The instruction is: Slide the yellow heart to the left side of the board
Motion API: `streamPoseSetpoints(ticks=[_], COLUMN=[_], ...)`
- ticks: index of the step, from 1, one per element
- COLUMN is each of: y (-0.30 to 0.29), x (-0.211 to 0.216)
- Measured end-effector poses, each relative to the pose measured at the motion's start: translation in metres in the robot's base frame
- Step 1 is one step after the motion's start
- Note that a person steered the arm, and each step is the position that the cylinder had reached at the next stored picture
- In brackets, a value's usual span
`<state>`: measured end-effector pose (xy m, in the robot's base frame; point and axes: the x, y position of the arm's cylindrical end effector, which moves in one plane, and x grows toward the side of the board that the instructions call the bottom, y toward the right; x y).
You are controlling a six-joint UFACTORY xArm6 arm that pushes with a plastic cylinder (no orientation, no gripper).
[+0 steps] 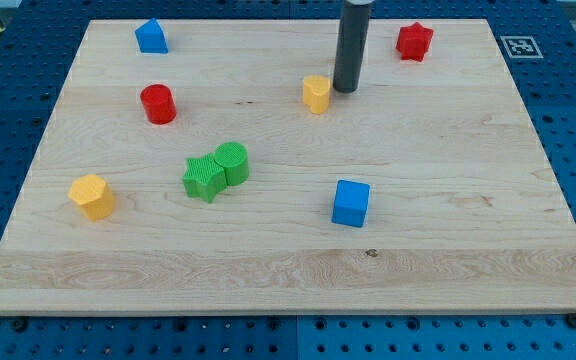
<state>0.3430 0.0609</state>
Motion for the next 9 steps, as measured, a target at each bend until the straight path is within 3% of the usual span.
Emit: streamPoseSetpoints(ticks=[3,4,6,9], y=[-0.124,-0.146,-0.122,-0.206], x=[0.019,0.022,0.033,0.066])
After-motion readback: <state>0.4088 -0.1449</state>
